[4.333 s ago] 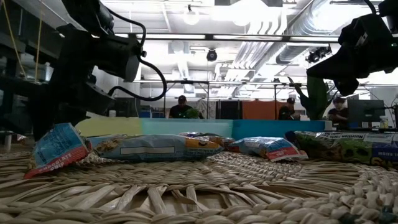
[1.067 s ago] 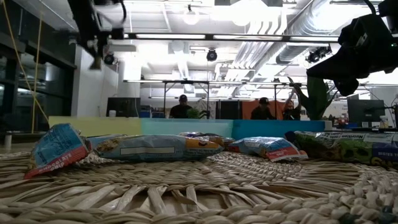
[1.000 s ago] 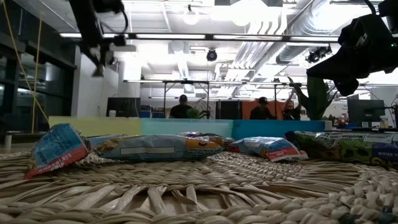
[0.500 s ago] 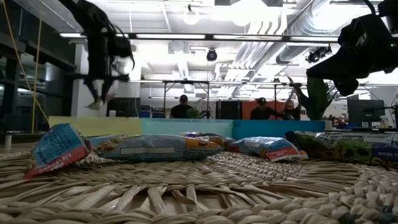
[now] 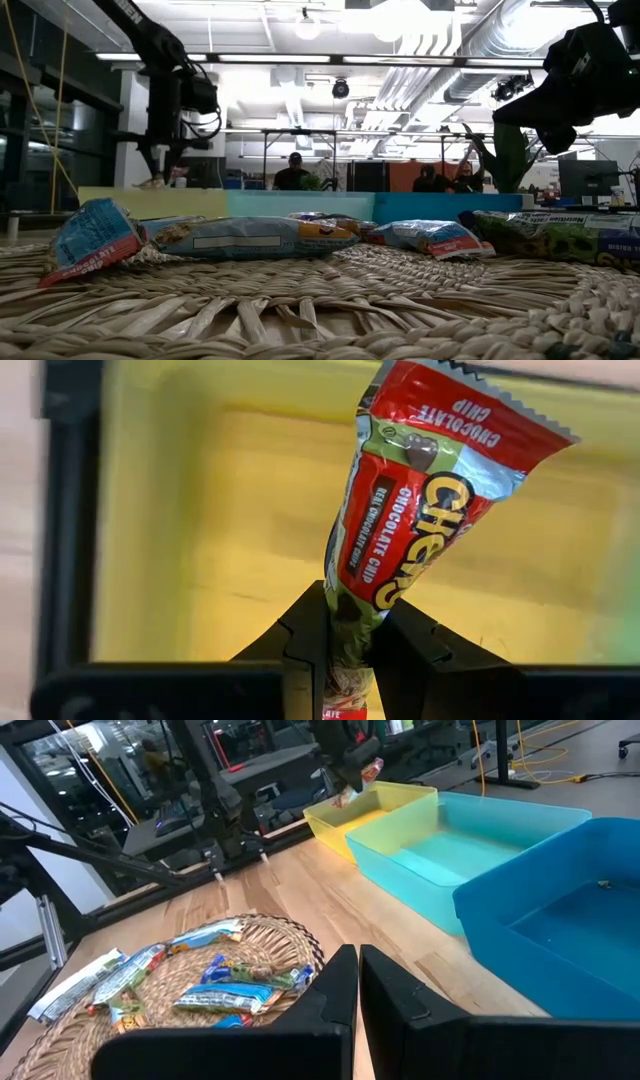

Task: Pick and place Granola Bars by type
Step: Put the red granola bar into the yellow bin

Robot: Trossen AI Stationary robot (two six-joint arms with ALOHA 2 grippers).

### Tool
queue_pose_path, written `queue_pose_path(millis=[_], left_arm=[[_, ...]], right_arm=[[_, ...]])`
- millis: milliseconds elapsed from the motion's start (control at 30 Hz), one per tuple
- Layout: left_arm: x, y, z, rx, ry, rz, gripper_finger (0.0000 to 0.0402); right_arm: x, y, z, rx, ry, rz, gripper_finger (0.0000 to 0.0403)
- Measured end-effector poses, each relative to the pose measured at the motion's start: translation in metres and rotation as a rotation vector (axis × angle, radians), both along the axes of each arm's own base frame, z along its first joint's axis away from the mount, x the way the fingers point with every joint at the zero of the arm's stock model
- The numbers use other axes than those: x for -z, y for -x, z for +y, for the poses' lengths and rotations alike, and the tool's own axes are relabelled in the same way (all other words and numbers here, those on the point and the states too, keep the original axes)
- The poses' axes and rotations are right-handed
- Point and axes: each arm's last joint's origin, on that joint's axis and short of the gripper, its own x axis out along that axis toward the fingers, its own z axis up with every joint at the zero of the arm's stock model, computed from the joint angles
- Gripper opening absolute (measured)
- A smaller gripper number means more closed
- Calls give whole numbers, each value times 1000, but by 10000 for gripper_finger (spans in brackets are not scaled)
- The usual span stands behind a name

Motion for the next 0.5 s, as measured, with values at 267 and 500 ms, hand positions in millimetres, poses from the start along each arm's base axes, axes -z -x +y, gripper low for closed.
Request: queue_pose_path(millis=[267,500], left_arm=[[13,-4,5,53,57,18,58],[14,-5,6,80,46,17,81]], right_arm=[[0,0,0,0,0,0,0],[0,0,0,0,0,0,0]])
